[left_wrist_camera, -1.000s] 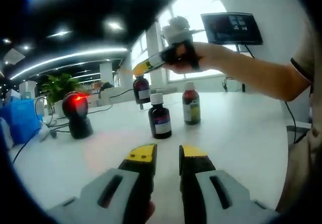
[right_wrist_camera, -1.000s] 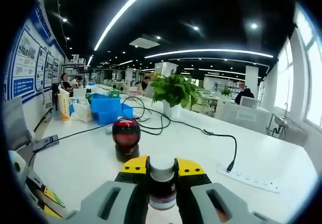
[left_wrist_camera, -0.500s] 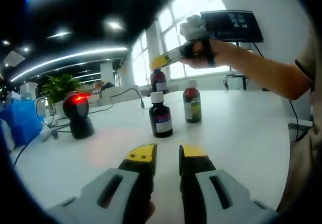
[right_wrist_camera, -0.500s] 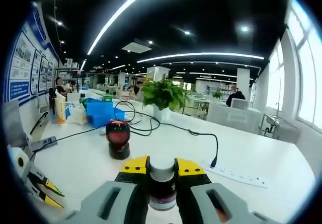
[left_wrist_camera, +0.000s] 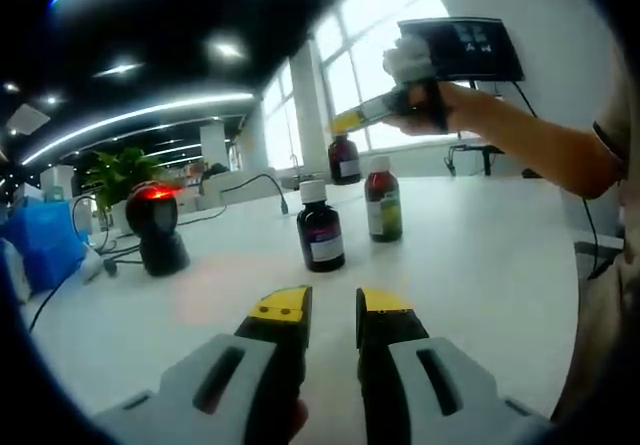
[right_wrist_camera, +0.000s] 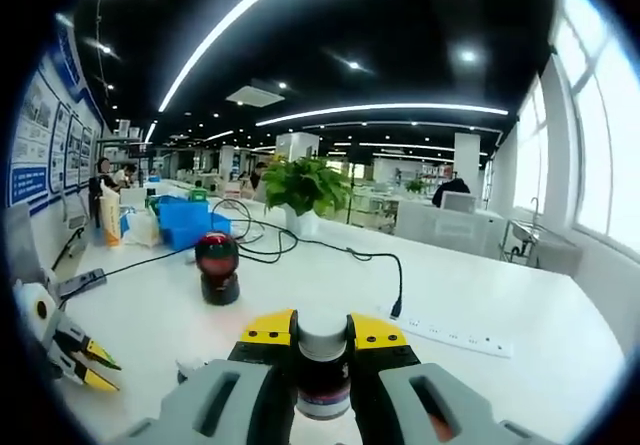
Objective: Rotate the medicine bottle to make it face forward pick up the medicine bottle inspect the drug traceability code place the medicine on the table
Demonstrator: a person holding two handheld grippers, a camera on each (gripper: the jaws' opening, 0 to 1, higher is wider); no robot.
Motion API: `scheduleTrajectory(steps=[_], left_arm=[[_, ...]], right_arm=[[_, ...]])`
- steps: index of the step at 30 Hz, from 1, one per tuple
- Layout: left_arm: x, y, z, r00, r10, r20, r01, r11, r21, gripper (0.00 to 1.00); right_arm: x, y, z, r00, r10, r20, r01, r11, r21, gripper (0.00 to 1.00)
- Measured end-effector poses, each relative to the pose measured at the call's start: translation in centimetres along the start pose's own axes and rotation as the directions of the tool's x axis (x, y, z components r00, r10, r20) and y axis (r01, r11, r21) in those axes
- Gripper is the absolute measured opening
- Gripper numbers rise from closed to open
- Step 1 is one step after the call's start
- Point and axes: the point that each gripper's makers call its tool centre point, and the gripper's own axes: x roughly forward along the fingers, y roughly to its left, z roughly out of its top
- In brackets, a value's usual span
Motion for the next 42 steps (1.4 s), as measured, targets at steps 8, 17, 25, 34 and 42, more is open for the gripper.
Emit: scheduleTrajectory(steps=[8, 17, 25, 34, 42], left_arm=[[0.1, 0.0, -0.1, 1.000, 0.003, -0.005, -0.003, 1.000, 0.004, 0.10], [0.1, 0.1, -0.2, 1.000, 0.004, -0.009, -0.004, 1.000, 0.008, 0.10], [0.2, 0.1, -0.2, 1.000, 0.006, -0.014, -0.006, 1.000, 0.013, 0.10], [0.2, 0.1, -0.3, 1.000, 0.009, -0.019, -0.008, 1.000, 0.014, 0.10], [0.2, -0.1, -0.3, 1.000, 0.007, -0.019, -0.006, 1.000, 0.022, 0.10]], right_arm=[[-1.7, -1.9, -0.7, 0.999, -0.040, 0.004, 0.040, 0.999, 0.015, 0.15], [-3.6, -2.6, -2.4, 0.997, -0.071, -0.012, 0.071, 0.997, 0.013, 0.15], [-5.2, -3.3, -4.0, 0.995, -0.094, -0.030, 0.095, 0.995, 0.025, 0.15], [-6.9, -3.9, -5.4, 0.992, -0.118, -0.045, 0.119, 0.992, 0.036, 0.15], [-8.4, -4.0, -6.9, 0.990, -0.133, -0.053, 0.136, 0.989, 0.057, 0.15]])
